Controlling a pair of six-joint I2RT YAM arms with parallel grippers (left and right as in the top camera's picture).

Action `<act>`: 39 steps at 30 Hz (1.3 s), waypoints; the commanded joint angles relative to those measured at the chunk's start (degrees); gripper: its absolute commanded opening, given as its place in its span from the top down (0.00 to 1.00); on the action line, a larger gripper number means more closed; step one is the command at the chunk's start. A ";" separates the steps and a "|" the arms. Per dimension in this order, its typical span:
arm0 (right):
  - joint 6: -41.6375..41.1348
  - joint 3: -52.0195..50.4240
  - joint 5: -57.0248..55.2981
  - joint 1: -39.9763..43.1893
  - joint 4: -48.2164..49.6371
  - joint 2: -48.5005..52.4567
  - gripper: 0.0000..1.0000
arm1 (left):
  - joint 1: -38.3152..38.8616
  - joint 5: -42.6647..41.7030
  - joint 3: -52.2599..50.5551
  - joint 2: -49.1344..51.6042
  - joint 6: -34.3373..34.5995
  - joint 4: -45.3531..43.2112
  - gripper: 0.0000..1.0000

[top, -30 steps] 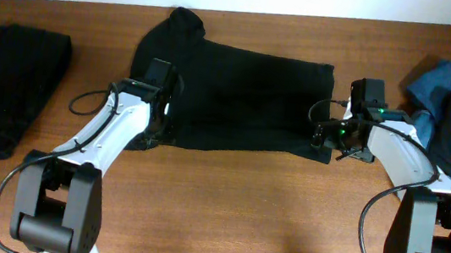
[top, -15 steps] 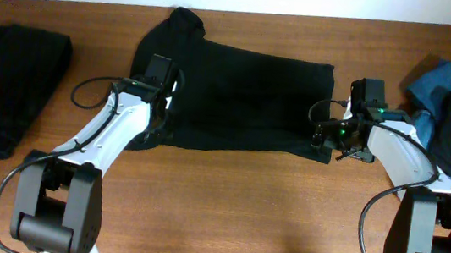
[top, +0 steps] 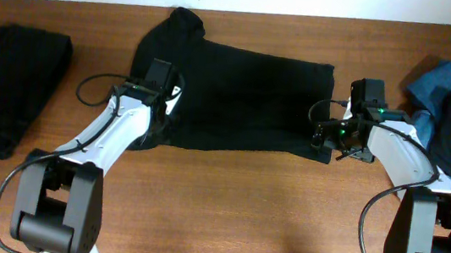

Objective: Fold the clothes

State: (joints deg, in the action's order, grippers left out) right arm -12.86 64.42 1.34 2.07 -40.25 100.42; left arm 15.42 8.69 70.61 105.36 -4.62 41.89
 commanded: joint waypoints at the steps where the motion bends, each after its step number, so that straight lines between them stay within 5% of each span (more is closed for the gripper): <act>1: 0.42 -0.52 -0.07 0.22 0.17 0.46 0.01 | -0.02 0.59 -1.53 0.72 -2.84 -1.53 0.53; 6: 0.42 -0.52 -0.07 0.22 0.22 0.46 0.01 | -0.02 0.70 -1.51 0.72 -2.82 -3.80 0.89; 10: 0.42 -0.52 -0.07 0.22 0.39 0.46 0.01 | -0.02 2.40 -1.40 0.70 -2.82 -4.20 1.00; 17: 0.42 -0.52 -0.04 0.22 0.44 0.46 0.01 | -0.02 9.79 -0.61 0.70 -3.48 -6.62 0.99; 34: 0.42 -0.52 -0.07 0.22 0.48 0.46 0.01 | -0.02 9.22 0.39 0.70 -13.57 -23.12 0.99; 36: 0.42 -0.52 -0.07 0.22 0.48 0.46 0.02 | -0.02 7.89 0.39 0.70 -14.03 -24.87 0.83; 37: 0.44 -0.52 -0.07 0.22 0.48 0.46 0.01 | -0.02 7.10 0.39 0.70 -14.69 -25.51 0.63; 39: 0.42 -0.52 -0.07 0.22 0.48 0.46 0.01 | -0.02 6.51 0.39 0.70 -15.26 -26.75 0.01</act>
State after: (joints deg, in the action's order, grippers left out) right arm -12.84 64.42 1.34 2.07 -39.99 100.47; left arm 15.42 16.67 69.97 105.56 -18.02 16.08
